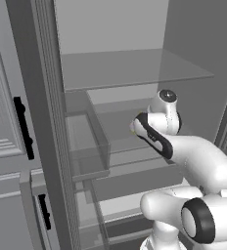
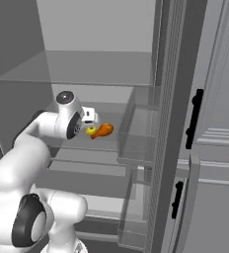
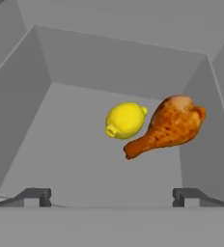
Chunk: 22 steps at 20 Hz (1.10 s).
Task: Place one lemon and one chicken drumstick in each tupperware on the nearby counter, to pack two identical lunches.
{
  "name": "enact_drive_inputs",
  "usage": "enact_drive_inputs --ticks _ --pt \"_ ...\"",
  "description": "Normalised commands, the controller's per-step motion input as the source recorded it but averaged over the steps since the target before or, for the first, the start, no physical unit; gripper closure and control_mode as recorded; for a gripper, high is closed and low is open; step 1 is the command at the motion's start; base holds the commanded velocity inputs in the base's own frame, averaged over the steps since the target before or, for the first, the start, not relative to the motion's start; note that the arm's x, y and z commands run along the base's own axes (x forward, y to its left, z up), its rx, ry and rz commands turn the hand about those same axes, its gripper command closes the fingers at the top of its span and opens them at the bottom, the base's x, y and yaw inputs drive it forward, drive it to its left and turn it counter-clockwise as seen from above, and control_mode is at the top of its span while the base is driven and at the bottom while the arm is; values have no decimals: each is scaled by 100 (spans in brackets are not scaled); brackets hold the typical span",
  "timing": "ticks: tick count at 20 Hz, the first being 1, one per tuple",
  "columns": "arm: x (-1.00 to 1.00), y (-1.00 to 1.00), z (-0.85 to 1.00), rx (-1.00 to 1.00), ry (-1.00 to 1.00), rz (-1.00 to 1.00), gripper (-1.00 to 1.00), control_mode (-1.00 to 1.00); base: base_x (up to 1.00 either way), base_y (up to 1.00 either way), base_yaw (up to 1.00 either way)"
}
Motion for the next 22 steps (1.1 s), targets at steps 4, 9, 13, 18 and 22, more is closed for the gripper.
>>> enact_drive_inputs --ticks 4,9,13,18,22 --pt "23 0 -21 0 2 -13 -100 -100 0 0 0" --pt "12 3 -3 0 0 -25 -100 -100 0 0 0" --pt "9 1 0 4 0 -31 -100 -100 0 0 0" --pt "13 0 -10 10 2 -19 -100 -100 0 0 0" --pt "27 0 -22 9 9 0 -100 -100 0 0 0"
